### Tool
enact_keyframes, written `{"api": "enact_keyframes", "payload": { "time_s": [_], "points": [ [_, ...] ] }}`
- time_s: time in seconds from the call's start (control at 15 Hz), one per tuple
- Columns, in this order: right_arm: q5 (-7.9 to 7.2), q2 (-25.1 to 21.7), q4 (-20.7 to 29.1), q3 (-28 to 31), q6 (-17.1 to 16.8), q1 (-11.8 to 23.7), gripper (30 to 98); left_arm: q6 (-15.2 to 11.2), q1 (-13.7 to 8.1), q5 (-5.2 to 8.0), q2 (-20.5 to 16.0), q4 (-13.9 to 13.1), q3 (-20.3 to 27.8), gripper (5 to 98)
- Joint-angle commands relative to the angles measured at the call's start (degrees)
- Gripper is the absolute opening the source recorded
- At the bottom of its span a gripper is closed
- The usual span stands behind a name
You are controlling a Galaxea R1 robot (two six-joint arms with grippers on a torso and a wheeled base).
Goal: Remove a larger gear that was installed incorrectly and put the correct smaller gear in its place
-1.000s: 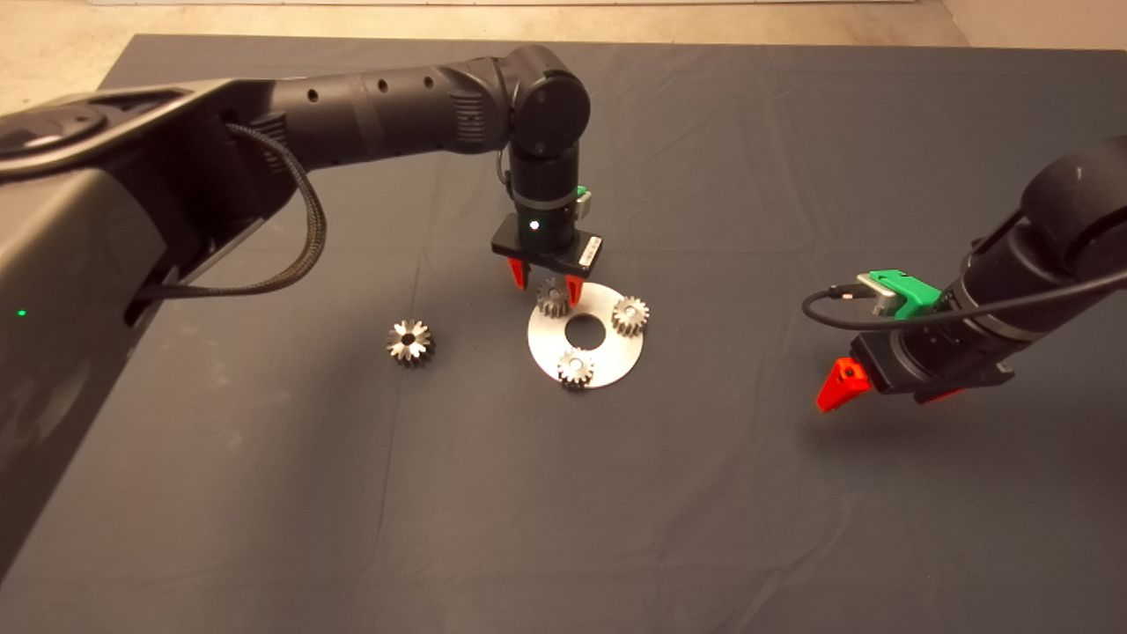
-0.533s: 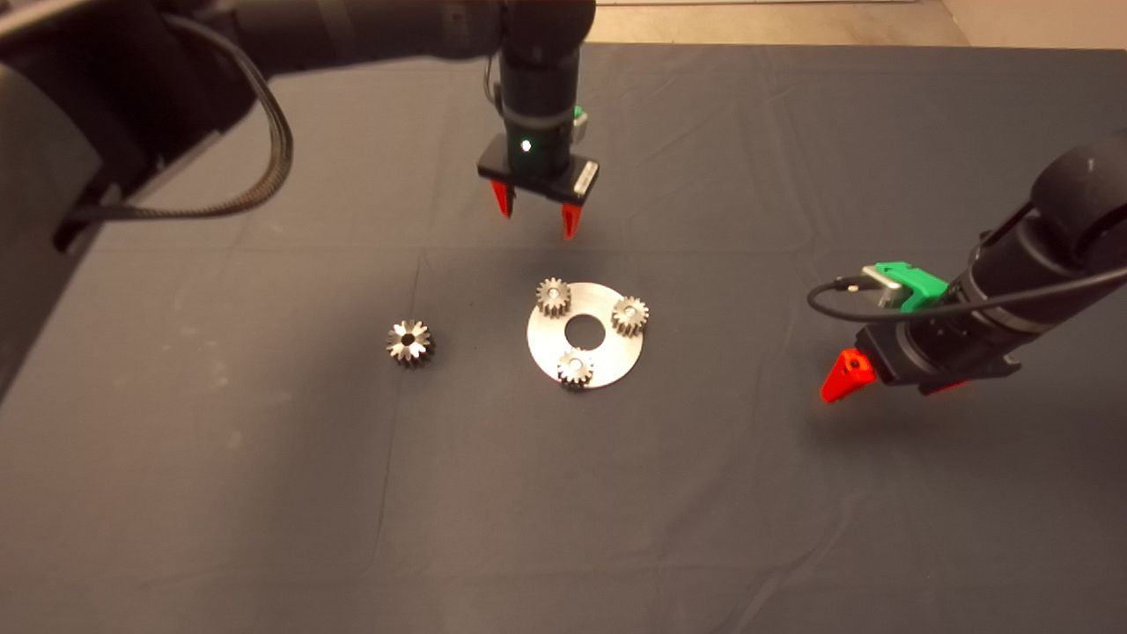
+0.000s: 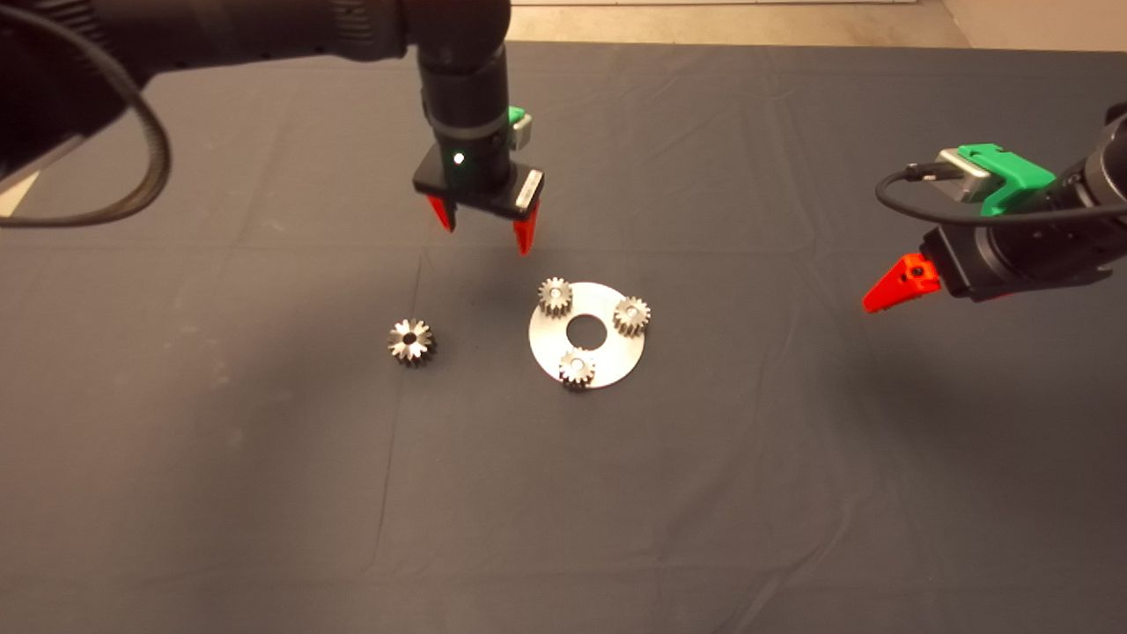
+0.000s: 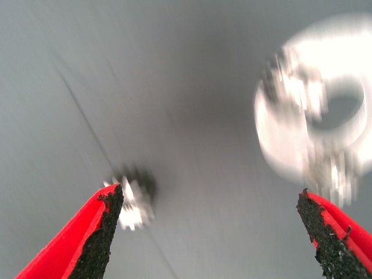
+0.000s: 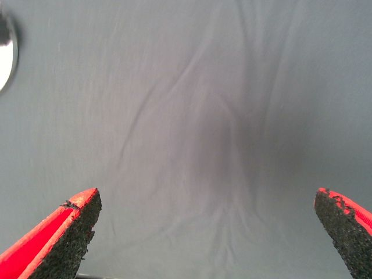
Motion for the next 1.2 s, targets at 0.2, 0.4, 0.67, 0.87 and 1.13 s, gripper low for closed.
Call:
{"api": "enact_keyframes", "payload": {
  "time_s": [0.2, 0.4, 0.67, 0.87, 1.13],
  "points": [
    [0.27, -7.8, 1.4, 10.5, 0.5, 2.2, 97.1, -22.3, -1.9, 7.74, -22.8, 0.0, 37.8, 79.1],
    [0.31, -8.0, 1.7, 14.7, 1.2, 2.2, 97.1, -26.7, -1.9, 7.74, -25.6, -0.6, 45.2, 84.5],
    [3.79, -7.5, 4.6, 17.9, 6.2, 2.2, 97.1, -30.6, -1.8, 7.74, -32.6, -1.0, 55.1, 84.5],
    [8.43, -5.4, 5.0, 17.6, 9.4, 2.0, 97.1, -30.0, -1.8, 7.74, -41.4, -4.9, 54.5, 84.5],
    [10.06, -2.1, 4.9, 17.5, 12.8, 2.0, 97.1, -28.5, -1.8, 5.73, -45.2, -5.5, 54.0, 84.5]
  ]
}}
